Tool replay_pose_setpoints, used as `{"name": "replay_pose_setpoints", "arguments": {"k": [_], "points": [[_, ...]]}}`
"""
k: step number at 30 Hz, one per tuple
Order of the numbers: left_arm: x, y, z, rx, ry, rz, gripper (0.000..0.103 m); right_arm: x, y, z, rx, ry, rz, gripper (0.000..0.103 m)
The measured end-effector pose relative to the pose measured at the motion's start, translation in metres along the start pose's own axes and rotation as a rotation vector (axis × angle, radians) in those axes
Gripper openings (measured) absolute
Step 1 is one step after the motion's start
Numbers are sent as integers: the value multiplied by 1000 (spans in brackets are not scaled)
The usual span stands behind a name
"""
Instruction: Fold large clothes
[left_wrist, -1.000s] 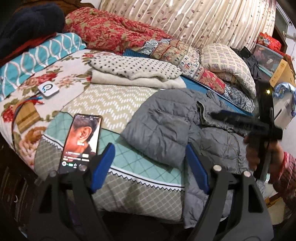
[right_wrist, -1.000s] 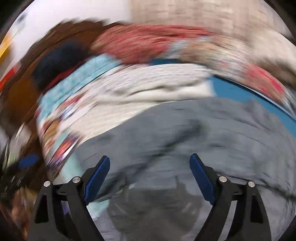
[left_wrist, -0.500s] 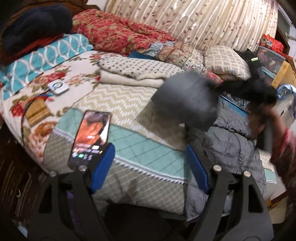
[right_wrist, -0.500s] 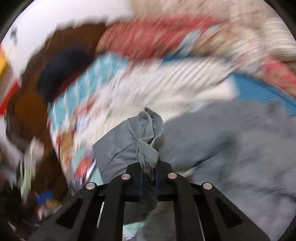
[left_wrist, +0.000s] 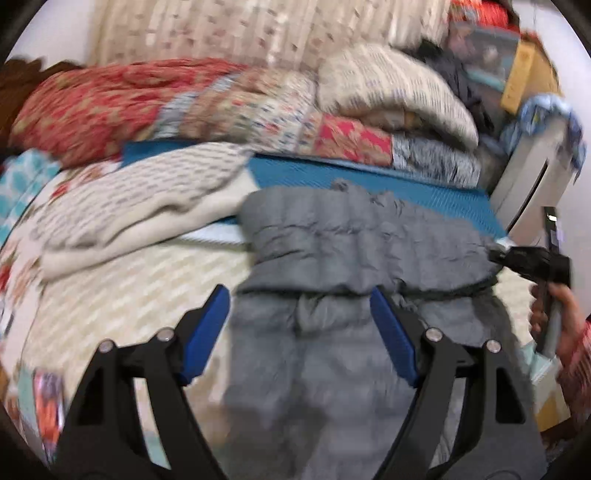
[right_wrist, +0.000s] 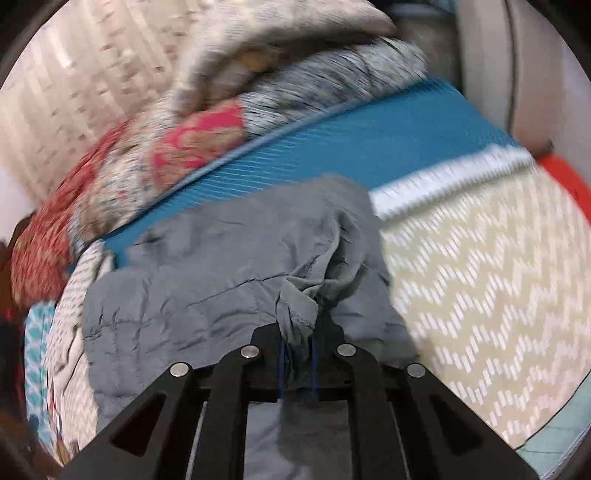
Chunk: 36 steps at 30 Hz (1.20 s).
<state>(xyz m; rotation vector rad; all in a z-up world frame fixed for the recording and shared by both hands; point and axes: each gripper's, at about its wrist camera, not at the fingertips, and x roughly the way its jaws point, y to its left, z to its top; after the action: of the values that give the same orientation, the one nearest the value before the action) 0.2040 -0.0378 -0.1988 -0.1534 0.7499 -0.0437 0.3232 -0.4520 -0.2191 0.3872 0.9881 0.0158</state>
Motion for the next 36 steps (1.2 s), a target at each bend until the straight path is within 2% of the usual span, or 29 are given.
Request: {"name": "replay_pose_setpoints", "arguments": {"k": [3,5,6,7,8,9,10,12,14,16,17,18,20,23,26,27,28,29,31,32,36], "points": [[66,-28,22,40,58,74,75,5,-17,0,34,-41,-9,92],[104,-31,27,66,94,158,72,3,-28,-2,57,-62,34,88],[123,-30,25,91,129,215,68,-1,-33,-4,77,-82,70,80],[150,-25,18,130,199,303,62,-4,-36,-6,84,-93,93,72],[173,-15,8,143,272,360,62,-3,-35,-3,77,-94,95,68],[184,-2,-2,124,309,385,62,-2,-36,-1,55,-93,86,67],[189,12,-9,83,320,397,63,0,-36,0,34,-92,73,67],[183,31,-10,-32,295,330,63,-2,-40,2,6,-120,4,67],[178,33,-9,-29,291,316,63,2,-39,1,-50,-141,-77,67],[169,31,-7,10,284,333,63,28,-37,-1,-99,-35,-172,66],[162,31,-6,9,284,326,63,39,-42,-1,-78,36,-169,66],[150,32,-6,1,275,304,63,38,-45,-1,-47,38,-148,66],[112,33,-9,-14,226,240,63,14,-47,-5,18,-35,-57,66],[49,42,-25,14,174,170,64,-28,-51,-17,28,-106,51,66],[-7,53,-52,15,168,110,68,-88,-60,-50,9,-196,179,67],[-22,57,-63,3,170,92,69,-121,-65,-73,-11,-262,220,66],[-41,65,-79,-20,178,68,69,-139,-64,-83,-25,-299,236,59],[-52,68,-92,-37,185,55,70,-167,-69,-107,-53,-355,257,53],[-71,76,-117,-77,204,38,71,-199,-81,-140,-56,-389,279,25],[-81,78,-131,-96,211,33,71,-208,-88,-148,-43,-380,290,24],[-103,75,-179,-172,260,-30,71,-212,-137,-200,63,-189,283,23]]}}
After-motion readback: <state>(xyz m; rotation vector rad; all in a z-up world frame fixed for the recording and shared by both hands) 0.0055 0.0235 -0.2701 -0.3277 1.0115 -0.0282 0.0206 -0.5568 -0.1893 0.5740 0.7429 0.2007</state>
